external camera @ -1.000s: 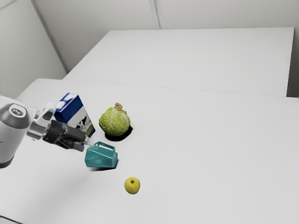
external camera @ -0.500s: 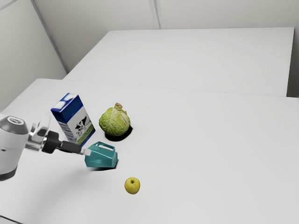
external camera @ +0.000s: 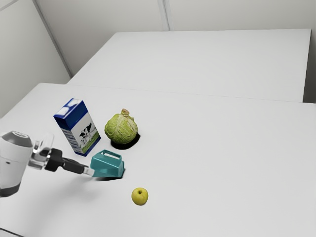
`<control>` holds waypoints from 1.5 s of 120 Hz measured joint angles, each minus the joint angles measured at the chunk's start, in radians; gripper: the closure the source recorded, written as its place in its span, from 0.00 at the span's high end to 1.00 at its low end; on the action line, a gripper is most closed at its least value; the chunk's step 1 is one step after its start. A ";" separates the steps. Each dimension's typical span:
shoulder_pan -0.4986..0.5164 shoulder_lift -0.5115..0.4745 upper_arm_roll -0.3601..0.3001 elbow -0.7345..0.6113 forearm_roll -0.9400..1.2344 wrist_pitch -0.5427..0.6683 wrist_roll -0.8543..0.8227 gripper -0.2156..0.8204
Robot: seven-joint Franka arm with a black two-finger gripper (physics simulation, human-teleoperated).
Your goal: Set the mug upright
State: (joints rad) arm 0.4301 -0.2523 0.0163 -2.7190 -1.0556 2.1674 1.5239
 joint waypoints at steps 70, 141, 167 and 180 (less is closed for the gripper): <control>-0.015 0.096 -0.001 0.019 -0.182 0.013 0.254 0.79; -0.044 0.102 -0.008 0.022 -0.294 -0.023 0.441 0.45; -0.059 0.096 -0.023 0.048 -0.297 -0.034 0.462 0.36; -0.060 0.096 -0.042 0.059 -0.305 -0.036 0.467 0.29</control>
State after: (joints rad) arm 0.3698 -0.1559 -0.0252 -2.6597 -1.3609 2.1310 1.9906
